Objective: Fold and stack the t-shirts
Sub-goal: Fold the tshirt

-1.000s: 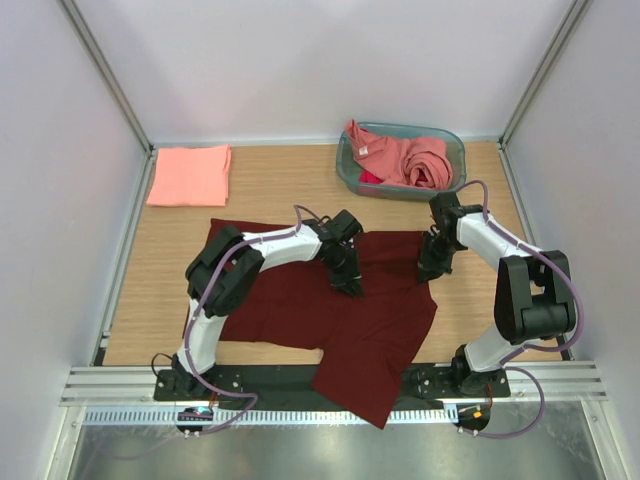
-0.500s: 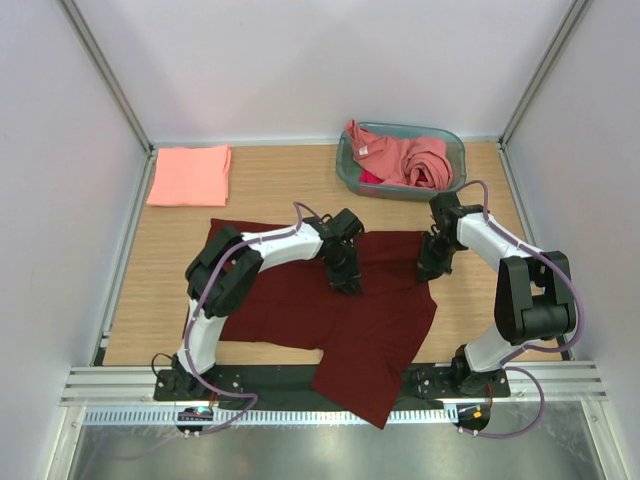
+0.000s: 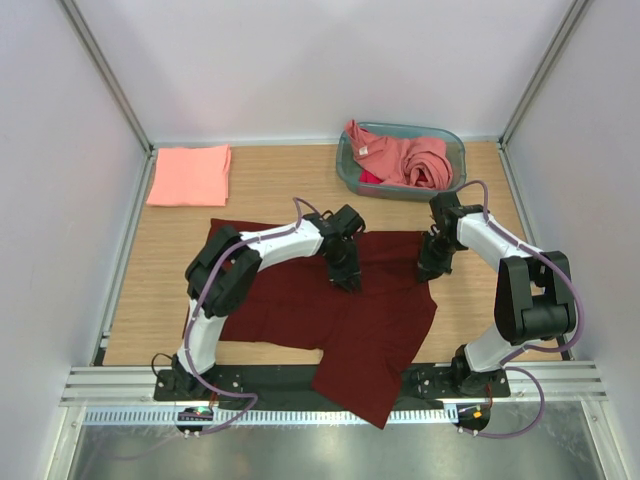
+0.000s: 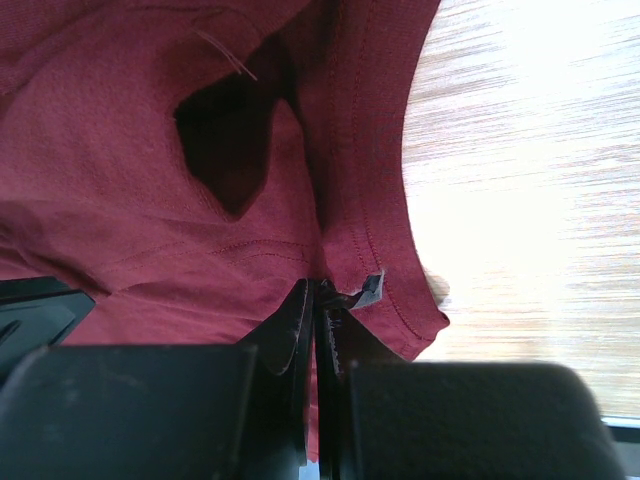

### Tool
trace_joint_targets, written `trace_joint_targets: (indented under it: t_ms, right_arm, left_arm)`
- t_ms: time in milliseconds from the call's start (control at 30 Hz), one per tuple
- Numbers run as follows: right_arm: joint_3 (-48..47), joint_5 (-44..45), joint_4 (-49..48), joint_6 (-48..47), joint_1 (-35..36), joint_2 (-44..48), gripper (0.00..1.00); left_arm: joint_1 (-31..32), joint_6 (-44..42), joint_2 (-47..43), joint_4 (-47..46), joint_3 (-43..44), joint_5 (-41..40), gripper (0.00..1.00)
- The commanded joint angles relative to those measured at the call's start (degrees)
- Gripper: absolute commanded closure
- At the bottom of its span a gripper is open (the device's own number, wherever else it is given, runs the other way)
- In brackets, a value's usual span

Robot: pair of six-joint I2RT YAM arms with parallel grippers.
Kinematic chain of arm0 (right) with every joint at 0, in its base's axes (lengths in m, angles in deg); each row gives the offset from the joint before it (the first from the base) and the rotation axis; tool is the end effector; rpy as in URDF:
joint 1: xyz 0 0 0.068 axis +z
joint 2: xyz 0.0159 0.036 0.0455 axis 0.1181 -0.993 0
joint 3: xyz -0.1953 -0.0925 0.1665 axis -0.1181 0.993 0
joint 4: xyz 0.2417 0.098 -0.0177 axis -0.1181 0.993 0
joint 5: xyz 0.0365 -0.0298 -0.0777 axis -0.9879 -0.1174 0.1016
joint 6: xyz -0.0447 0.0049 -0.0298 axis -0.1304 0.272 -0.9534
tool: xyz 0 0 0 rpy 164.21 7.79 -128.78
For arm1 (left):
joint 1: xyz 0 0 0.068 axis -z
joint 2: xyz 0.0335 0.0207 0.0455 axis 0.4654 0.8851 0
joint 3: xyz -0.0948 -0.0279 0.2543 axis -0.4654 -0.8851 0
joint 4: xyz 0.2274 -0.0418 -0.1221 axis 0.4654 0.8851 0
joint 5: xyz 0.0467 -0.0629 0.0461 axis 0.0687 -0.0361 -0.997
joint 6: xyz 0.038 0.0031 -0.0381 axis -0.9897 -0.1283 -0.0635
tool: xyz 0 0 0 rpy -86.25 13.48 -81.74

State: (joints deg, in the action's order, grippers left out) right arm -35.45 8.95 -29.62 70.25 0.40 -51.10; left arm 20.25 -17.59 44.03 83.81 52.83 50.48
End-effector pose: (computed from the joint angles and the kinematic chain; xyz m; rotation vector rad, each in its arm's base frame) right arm 0.2711 0.0389 0.1844 0.4257 3.0000 0.2527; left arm 0.2731 -0.3174 0.1566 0.1523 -3.0616 0.6695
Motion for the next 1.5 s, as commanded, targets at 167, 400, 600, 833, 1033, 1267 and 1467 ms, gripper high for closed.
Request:
trace_joint_targets:
  t_ms: [167, 400, 600, 833, 1033, 1267, 1467]
  right_arm:
    - [0.08, -0.45, -0.35, -0.32, 0.29, 2.41, 0.93]
    - [0.17, -0.80, -0.70, -0.06, 0.20, 2.41, 0.94]
    - [0.17, -0.89, -0.70, -0.06, 0.20, 2.32, 0.94]
    - [0.26, -0.80, -0.26, 0.20, 0.12, 2.76, 0.95]
    - [-0.09, -2.11, 4.83, 2.31, 0.29, 5.57, 0.99]
    - [3.07, -3.44, 8.00, 0.38, 0.38, 9.88, 0.99]
    - [4.92, -4.22, 7.83, 0.99, 0.73, 9.27, 0.99]
  left_arm:
    - [0.35, -1.23, 1.60, 0.80, 4.15, 0.90, 0.72]
    - [0.70, -1.05, 1.96, 1.50, 3.45, 0.73, 0.70]
    - [0.70, -1.49, 2.48, 2.73, 3.89, 0.29, 0.75]
    - [0.79, -2.19, 2.13, 3.34, 4.32, 0.03, 0.97]
    - [0.79, -4.13, -1.11, 6.24, 3.54, -1.73, 1.00]
    - [0.79, -5.18, -4.11, 7.65, 2.22, -3.31, 1.00]
    - [0.79, -5.27, -4.19, 8.01, 1.95, -2.87, 1.00]
